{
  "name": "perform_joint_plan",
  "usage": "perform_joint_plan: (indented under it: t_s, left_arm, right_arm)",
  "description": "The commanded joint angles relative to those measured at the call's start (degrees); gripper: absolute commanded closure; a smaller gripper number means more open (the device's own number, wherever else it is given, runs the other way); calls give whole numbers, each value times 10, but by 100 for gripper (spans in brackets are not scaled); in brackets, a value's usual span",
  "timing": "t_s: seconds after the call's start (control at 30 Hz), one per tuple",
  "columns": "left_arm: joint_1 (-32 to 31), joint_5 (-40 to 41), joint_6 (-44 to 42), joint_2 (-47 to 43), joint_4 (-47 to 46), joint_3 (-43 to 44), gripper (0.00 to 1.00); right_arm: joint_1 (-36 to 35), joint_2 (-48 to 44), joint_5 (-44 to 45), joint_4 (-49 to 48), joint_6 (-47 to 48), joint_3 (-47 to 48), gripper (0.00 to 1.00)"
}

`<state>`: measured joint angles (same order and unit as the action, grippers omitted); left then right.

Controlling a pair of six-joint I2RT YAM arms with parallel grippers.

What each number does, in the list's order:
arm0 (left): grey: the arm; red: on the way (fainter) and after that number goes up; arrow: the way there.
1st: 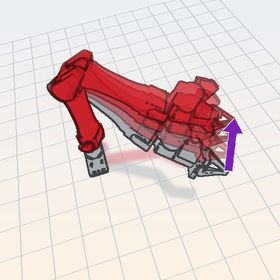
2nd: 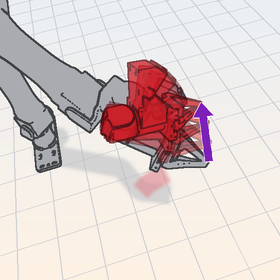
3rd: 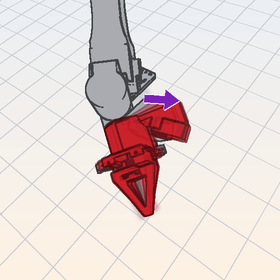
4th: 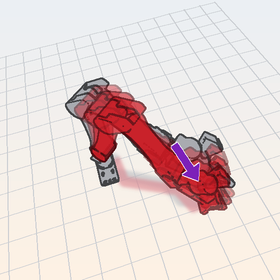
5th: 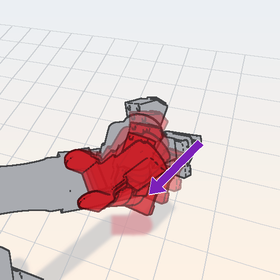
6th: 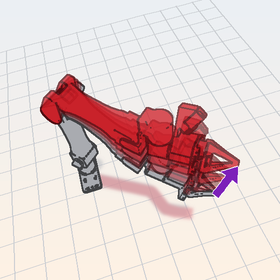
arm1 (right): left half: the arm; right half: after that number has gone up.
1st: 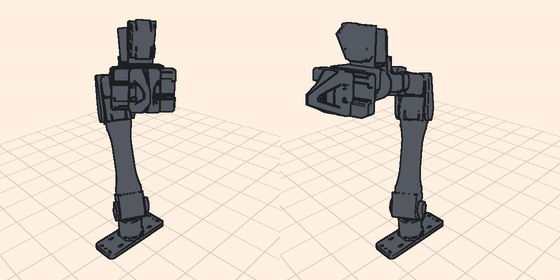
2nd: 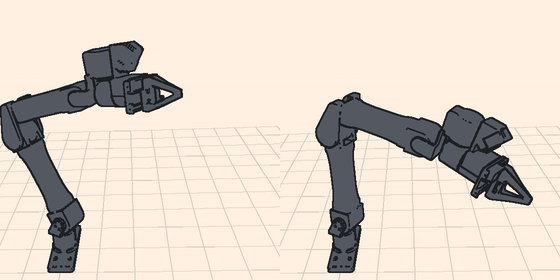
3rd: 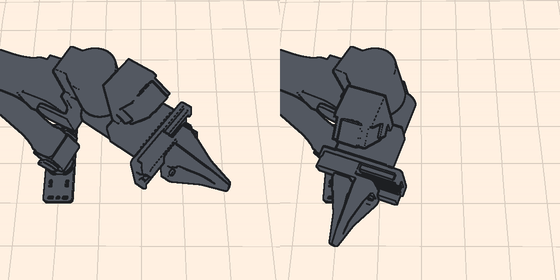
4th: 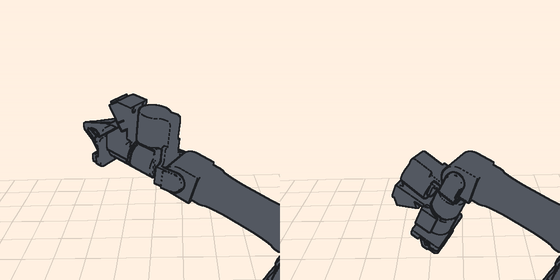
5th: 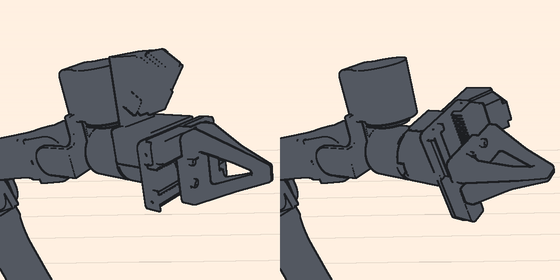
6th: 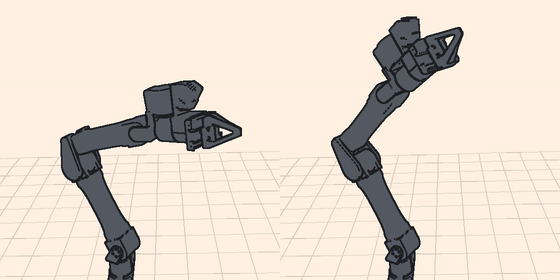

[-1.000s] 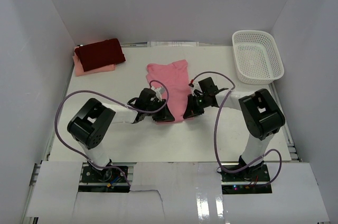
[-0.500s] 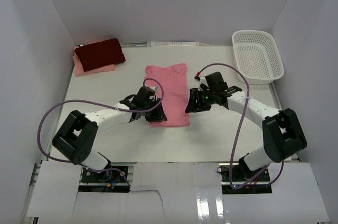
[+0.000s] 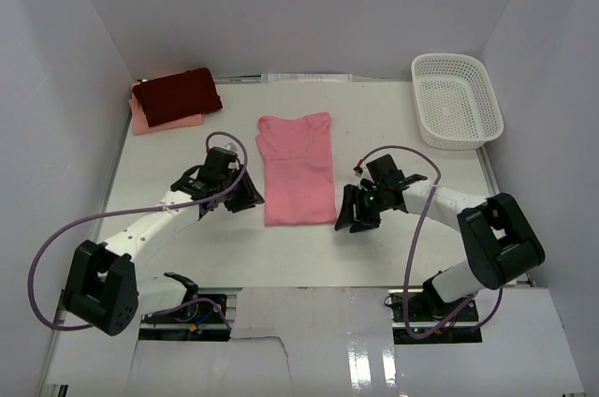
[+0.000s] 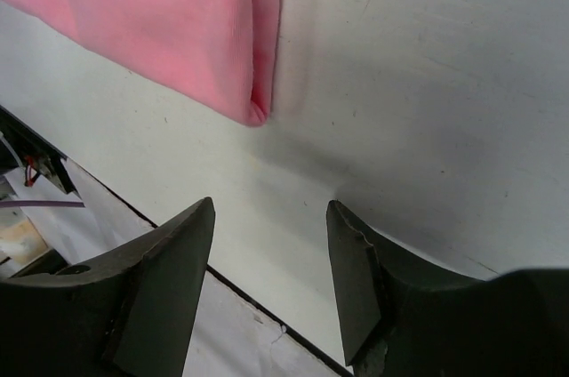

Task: Fold and stack the t-shirts
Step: Grab one side of the 2/3 rectangular tshirt with both arms

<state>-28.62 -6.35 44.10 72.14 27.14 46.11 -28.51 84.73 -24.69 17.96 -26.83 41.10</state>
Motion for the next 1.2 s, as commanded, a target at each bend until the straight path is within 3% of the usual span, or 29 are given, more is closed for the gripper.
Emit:
perform_joint_plan:
  t_s: [0.0,0.17,0.47,0.57,0.6,0.77,0.93,0.97,1.03,1.17]
  left_arm:
    - [51,-2,28,-53,24,-41,57]
    - [65,10,61,-82,22,-72,57]
    - [68,-15,122,-20,6,-107,58]
    - [68,-18,131,-17,-16,-124,58]
    - [68,-19,132,-18,-19,-127,58]
    - [68,-27,134,-12,-40,-145,58]
    - [67,-37,130,3,-78,-157,56]
    - [67,-37,129,3,-80,-160,51]
    - [66,-24,133,-7,-81,-167,23]
    - [66,-28,132,-31,-122,-189,23]
  right_arm:
    - [1,2,-23,-77,-45,-8,40]
    - [1,30,-35,-155,-86,-19,39]
    - [1,110,-41,-241,-129,-22,39]
    - [1,121,-20,-245,-127,-20,50]
    - [1,120,-12,-242,-125,-19,63]
    - [1,126,-13,-237,-121,-20,92]
    - [1,125,-12,-236,-117,-18,92]
    - [1,125,-12,-233,-116,-18,92]
    - [1,125,-12,-228,-111,-13,92]
    - [1,123,-14,-222,-107,-8,92]
